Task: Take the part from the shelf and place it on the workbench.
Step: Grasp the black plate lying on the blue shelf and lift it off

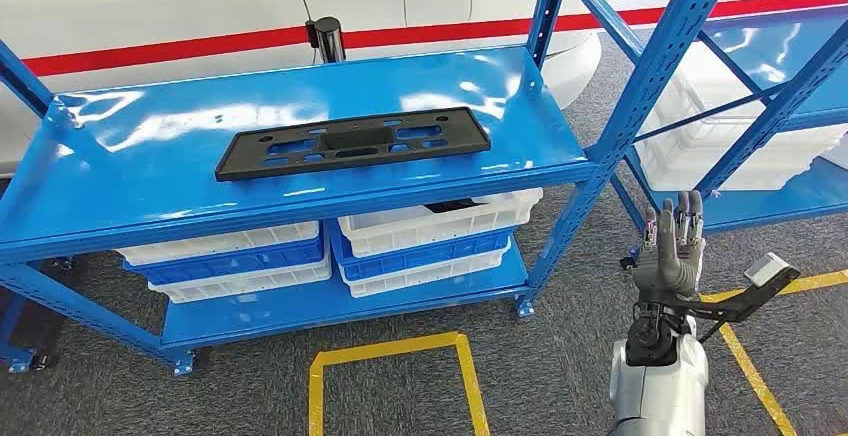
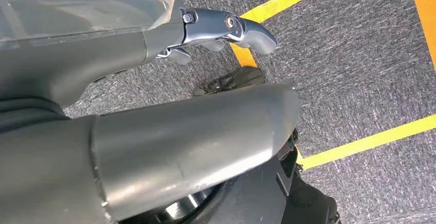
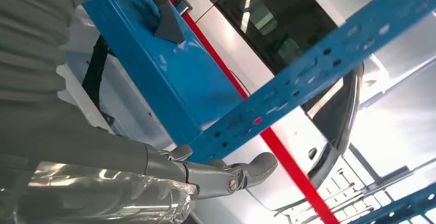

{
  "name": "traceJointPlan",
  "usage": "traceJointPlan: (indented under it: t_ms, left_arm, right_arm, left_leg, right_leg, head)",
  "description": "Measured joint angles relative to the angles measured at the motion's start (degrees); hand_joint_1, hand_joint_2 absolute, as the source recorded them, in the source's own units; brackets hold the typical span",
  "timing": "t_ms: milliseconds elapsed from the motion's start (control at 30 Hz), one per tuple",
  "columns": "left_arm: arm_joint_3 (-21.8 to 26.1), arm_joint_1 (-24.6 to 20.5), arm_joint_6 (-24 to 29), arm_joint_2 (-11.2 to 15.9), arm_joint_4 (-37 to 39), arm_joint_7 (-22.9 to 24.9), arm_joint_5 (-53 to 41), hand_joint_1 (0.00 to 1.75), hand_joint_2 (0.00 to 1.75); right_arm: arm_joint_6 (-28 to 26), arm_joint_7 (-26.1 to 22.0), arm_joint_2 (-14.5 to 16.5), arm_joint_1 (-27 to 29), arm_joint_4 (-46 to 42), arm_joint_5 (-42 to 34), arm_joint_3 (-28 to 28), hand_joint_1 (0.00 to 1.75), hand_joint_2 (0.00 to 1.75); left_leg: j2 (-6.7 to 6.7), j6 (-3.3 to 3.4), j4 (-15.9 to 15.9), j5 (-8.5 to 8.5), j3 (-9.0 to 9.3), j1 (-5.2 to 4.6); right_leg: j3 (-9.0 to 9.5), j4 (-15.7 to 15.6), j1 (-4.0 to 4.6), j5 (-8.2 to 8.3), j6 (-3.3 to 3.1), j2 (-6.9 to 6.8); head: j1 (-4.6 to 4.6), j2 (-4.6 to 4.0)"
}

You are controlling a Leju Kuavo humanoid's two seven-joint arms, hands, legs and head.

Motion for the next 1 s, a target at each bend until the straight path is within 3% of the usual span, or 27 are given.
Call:
traceJointPlan:
  t_ms: [567, 1000]
  left_arm:
    - [1.59, -0.40, 0.00, -0.09, -0.13, 0.83, -3.67, 0.00, 0.00]
    - [1.75, -1.29, 0.00, 0.52, -0.69, 2.56, -7.03, 0.00, 0.00]
  right_arm:
    - [-12.73, -4.44, -1.42, 1.85, -19.13, 20.99, 17.27, 0.00, 1.75]
    - [-17.19, -0.14, -6.34, 0.52, -21.81, 45.37, 30.67, 0.00, 1.75]
  left_leg:
    - [0.01, 0.00, 0.00, 0.00, 0.00, 0.00]
    - [0.00, -0.01, 0.00, 0.01, -0.01, 0.00]
  right_leg:
    - [0.00, 0.01, 0.00, 0.00, 0.00, 0.00]
    - [0.01, 0.02, 0.00, 0.00, 0.00, 0.00]
  head:
    - [0.00, 0.00]
    - [0.00, 0.00]
